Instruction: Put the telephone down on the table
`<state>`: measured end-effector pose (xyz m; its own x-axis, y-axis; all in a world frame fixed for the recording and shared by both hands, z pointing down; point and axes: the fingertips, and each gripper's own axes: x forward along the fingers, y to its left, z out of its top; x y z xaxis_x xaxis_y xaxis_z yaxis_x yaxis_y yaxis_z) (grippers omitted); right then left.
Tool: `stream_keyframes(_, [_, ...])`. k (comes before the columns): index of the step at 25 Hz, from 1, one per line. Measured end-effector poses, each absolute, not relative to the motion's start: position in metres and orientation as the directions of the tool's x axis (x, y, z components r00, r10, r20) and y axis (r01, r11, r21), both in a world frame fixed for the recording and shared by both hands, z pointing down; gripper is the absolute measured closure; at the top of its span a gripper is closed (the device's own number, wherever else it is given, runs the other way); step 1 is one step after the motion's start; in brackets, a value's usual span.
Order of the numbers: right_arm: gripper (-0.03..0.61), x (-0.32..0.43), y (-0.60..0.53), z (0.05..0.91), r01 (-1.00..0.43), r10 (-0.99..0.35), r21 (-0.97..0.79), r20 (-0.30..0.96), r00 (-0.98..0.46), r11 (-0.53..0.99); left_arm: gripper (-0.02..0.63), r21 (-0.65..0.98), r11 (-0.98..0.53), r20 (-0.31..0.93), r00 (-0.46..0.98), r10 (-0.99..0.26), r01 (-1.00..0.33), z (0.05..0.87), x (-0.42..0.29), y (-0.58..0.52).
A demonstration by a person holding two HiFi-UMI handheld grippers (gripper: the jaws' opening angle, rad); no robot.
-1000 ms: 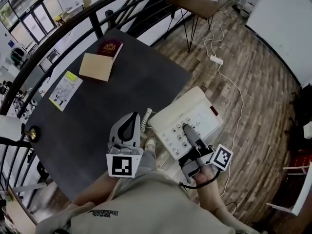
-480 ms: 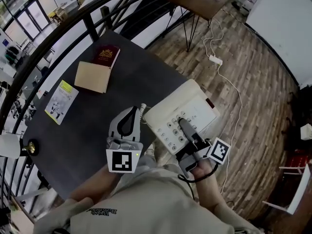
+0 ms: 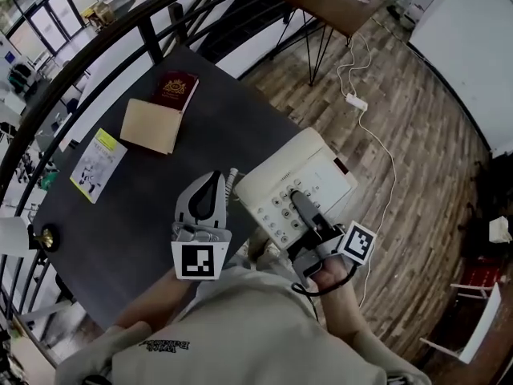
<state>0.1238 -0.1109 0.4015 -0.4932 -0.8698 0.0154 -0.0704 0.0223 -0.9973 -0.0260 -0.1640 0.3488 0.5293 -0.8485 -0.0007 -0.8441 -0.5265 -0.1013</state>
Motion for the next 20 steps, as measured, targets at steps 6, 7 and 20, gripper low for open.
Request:
stream_keyframes(6, [0.388, 0.135, -0.123, 0.416, -0.069, -0.848, -0.998, 0.044, -0.527, -0.009, 0.611, -0.093, -0.489, 0.023, 0.489, -0.872, -0.867, 0.354, -0.019, -0.176])
stream_keyframes(7, [0.388, 0.137, -0.125, 0.417, -0.066, -0.846, -0.998, 0.044, -0.531, -0.011, 0.610, -0.089, -0.486, 0.023, 0.486, -0.873, -0.869, 0.355, -0.016, -0.178])
stream_keyframes(20, [0.388, 0.149, -0.152, 0.436, -0.065, -0.821, -0.997, 0.078, -0.566, -0.050, 0.611, -0.103, -0.471, 0.072, 0.466, -0.882, -0.876, 0.364, -0.002, -0.197])
